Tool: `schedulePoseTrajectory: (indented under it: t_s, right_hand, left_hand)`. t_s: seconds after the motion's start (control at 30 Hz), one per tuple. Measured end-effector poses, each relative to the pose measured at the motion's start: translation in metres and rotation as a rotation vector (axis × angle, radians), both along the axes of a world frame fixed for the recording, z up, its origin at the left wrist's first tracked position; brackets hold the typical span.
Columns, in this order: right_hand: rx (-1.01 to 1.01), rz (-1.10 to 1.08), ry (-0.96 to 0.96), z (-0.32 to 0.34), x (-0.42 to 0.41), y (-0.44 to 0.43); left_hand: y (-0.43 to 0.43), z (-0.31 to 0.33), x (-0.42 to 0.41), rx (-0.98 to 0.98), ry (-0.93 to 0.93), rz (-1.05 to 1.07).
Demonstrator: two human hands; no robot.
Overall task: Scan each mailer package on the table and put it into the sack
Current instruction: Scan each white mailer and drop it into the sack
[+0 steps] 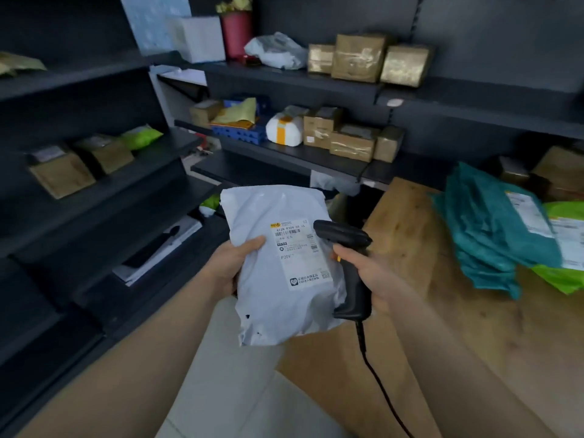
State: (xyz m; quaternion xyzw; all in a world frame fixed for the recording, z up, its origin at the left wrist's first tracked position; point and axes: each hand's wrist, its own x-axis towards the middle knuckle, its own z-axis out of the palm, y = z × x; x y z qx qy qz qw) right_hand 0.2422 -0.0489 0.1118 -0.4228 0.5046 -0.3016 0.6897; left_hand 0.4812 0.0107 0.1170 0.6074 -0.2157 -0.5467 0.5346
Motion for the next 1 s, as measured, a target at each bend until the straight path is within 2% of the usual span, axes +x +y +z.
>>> schedulePoseTrajectory:
  t_s: [0.1, 0.2, 0.4, 0.73, 1.0]
  right_hand:
    - [0.044, -0.011, 0.005, -0.009, 0.068, -0.016]
    - [0.061, -0.050, -0.001, -0.022, 0.103, -0.032]
    - [0.131, -0.100, 0.075, -0.066, 0.177, -0.103]
    - [0.297, -0.324, 0.180, -0.143, 0.230, -0.207]
    - [0.366, -0.577, 0.246, -0.185, 0.254, -0.255]
  left_hand:
    - [-0.010, -0.001, 0.066, 0.049, -0.020, -0.014]
    - [-0.025, -0.009, 0.101, 0.066, -0.051, -0.006]
    - [-0.106, -0.050, 0.174, 0.140, -0.144, -0.007]
    - [-0.263, -0.131, 0.230, 0.299, -0.097, -0.277]
    - [-0.364, -0.199, 0.249, 0.363, -0.182, -0.573]
